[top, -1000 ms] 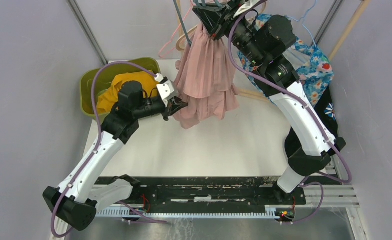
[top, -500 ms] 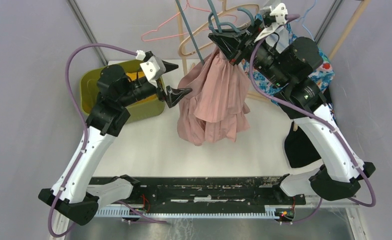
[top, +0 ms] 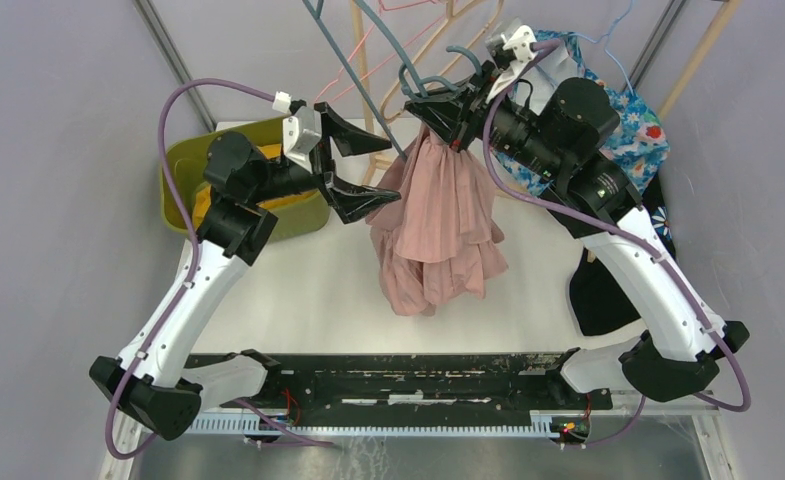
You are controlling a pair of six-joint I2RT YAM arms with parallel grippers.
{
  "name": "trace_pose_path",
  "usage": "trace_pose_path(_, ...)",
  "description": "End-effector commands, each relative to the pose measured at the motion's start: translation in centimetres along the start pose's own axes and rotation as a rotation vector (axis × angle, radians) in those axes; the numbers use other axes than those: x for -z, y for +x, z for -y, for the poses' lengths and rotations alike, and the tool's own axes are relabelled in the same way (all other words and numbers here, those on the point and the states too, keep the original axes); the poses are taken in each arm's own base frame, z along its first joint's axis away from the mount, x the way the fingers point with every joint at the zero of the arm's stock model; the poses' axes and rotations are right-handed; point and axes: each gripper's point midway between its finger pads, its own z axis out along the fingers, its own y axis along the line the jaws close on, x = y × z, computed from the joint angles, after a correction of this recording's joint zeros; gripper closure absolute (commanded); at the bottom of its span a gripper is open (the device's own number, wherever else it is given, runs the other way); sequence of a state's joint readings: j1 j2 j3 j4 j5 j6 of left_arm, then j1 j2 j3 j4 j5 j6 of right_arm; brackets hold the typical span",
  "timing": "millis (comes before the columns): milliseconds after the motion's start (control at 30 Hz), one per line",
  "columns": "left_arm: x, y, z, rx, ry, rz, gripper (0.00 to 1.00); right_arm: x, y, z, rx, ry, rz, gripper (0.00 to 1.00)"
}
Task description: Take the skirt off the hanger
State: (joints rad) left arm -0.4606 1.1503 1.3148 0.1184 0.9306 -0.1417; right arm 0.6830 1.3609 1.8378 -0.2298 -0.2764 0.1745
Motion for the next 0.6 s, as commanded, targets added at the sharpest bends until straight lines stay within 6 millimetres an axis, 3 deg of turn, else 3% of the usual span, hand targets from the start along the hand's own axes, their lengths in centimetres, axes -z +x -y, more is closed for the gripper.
trace_pose_path(0,-0.5,-2.3,1.5,0.006,0.088,0.094,0.01,0.4,-2.9,-1.2,0.027,-0.054,0.087,0.99)
trace_pose_path(100,-0.8,-1.9,1.4,0.040,0.108,0.125,0.01,0.3,-3.0,-1.2,0.027,-0.059,0.087,0.99)
trace_pose_path(233,-1.1,0.1,0.9,0.097,0.106,0.119,0.01,0.2,-3.3,-1.7,0.028,-0.087,0.092,0.99)
trace_pose_path(433,-0.1,2.4,0.6,0.079,0.032,0.041,0.01,1.2,-3.7,-1.5,0.081,-0.065,0.084,0.99)
trace_pose_path(567,0.6,2.9,0.5,0.065,-0.023,0.008,0.01,1.6,-3.7,-1.0,0.121,-0.036,0.071,0.99)
